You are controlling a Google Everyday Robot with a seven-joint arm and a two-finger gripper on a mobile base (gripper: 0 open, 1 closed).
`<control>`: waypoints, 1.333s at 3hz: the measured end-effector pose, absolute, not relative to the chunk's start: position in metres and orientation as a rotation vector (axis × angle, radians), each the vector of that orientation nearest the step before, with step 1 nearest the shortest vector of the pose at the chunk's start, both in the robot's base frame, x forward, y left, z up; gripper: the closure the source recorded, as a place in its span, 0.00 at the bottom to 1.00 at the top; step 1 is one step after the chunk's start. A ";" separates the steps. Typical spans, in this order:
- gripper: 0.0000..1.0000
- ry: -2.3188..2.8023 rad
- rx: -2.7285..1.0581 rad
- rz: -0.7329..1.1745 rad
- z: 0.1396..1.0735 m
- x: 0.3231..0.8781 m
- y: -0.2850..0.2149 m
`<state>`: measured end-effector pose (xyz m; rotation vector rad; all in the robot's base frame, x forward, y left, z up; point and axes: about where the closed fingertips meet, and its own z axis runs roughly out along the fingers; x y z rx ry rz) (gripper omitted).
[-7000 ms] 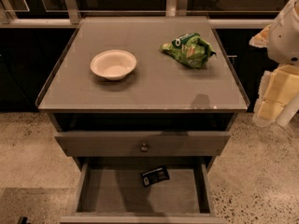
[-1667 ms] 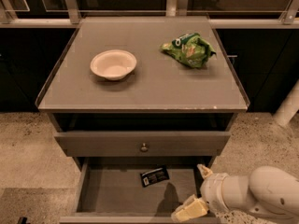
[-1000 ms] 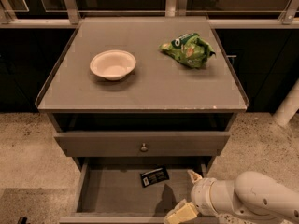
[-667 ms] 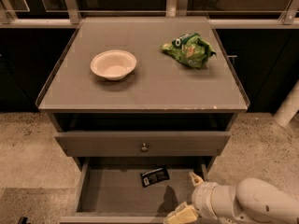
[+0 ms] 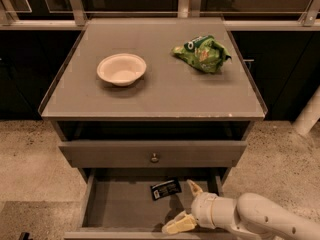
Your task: Pick rxbar chocolate from middle drawer and place on counter
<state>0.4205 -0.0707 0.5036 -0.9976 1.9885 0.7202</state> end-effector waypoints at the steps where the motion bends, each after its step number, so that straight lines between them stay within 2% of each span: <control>1: 0.00 1.958 -1.047 0.778 0.487 0.429 -0.048; 2: 0.00 1.956 -1.051 0.783 0.486 0.430 -0.045; 4: 0.00 1.895 -1.094 0.661 0.465 0.464 -0.042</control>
Offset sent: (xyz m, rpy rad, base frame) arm 0.0073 0.0186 -0.0146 0.0199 0.0049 0.0502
